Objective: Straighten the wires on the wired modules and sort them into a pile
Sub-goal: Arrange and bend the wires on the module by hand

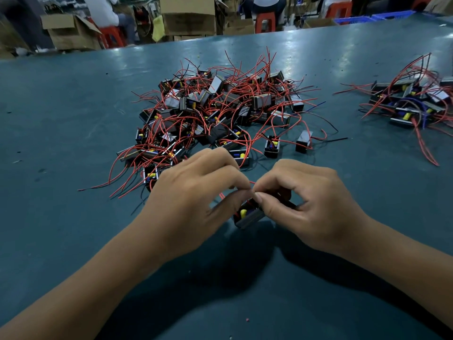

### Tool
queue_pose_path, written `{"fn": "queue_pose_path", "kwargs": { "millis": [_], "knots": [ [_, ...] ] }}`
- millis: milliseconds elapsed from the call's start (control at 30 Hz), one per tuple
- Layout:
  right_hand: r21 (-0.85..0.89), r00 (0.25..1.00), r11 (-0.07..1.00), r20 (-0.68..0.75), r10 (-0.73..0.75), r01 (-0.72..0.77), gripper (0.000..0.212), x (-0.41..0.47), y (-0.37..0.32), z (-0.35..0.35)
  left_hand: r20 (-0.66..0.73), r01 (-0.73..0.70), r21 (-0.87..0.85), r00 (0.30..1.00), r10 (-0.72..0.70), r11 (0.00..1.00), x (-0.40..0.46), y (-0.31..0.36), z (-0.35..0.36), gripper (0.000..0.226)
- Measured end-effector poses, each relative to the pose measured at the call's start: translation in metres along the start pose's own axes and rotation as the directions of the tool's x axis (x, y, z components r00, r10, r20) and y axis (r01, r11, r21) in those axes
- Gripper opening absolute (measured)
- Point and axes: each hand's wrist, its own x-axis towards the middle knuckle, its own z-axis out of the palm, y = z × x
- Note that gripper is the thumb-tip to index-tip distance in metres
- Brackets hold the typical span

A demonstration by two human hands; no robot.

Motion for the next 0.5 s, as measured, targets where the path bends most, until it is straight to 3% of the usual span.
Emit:
{"fn": "queue_pose_path", "kwargs": {
  "millis": [100, 167, 267, 333, 400, 500],
  "knots": [
    [-0.104, 0.997, 0.993, -0.042, -0.062, 0.058, 0.006, 0.002, -0.002, 0.001, 0.066, 0.226, -0.178, 0.974, -0.218, 0.958, 0.001, 0.011, -0.003, 0.012],
    [-0.157, 0.993, 0.983, -0.059, -0.102, 0.092, 0.006, 0.003, -0.004, 0.004, 0.119, 0.394, -0.337, 0.919, -0.377, 0.855, 0.001, 0.016, -0.001, 0.015],
    [-0.16, 0.991, 0.983, -0.083, -0.106, 0.091, 0.007, 0.003, -0.006, 0.007, 0.296, 0.642, -0.585, 0.737, -0.608, 0.495, 0.001, 0.014, 0.004, 0.019],
    [-0.164, 0.992, 0.983, -0.077, -0.102, 0.088, 0.008, 0.002, -0.008, 0.009, 0.414, 0.715, -0.632, 0.636, -0.651, 0.298, 0.001, 0.013, 0.005, 0.017],
    [-0.147, 0.994, 0.987, -0.07, -0.079, 0.068, 0.008, 0.002, -0.008, 0.009, 0.449, 0.718, -0.637, 0.64, -0.624, 0.278, 0.0, 0.01, 0.002, 0.017],
    [-0.031, 0.998, 0.999, -0.062, 0.023, -0.025, 0.007, 0.002, -0.006, 0.006, 0.453, 0.693, -0.633, 0.694, -0.56, 0.346, 0.001, 0.002, -0.006, 0.023]
  ]
}}
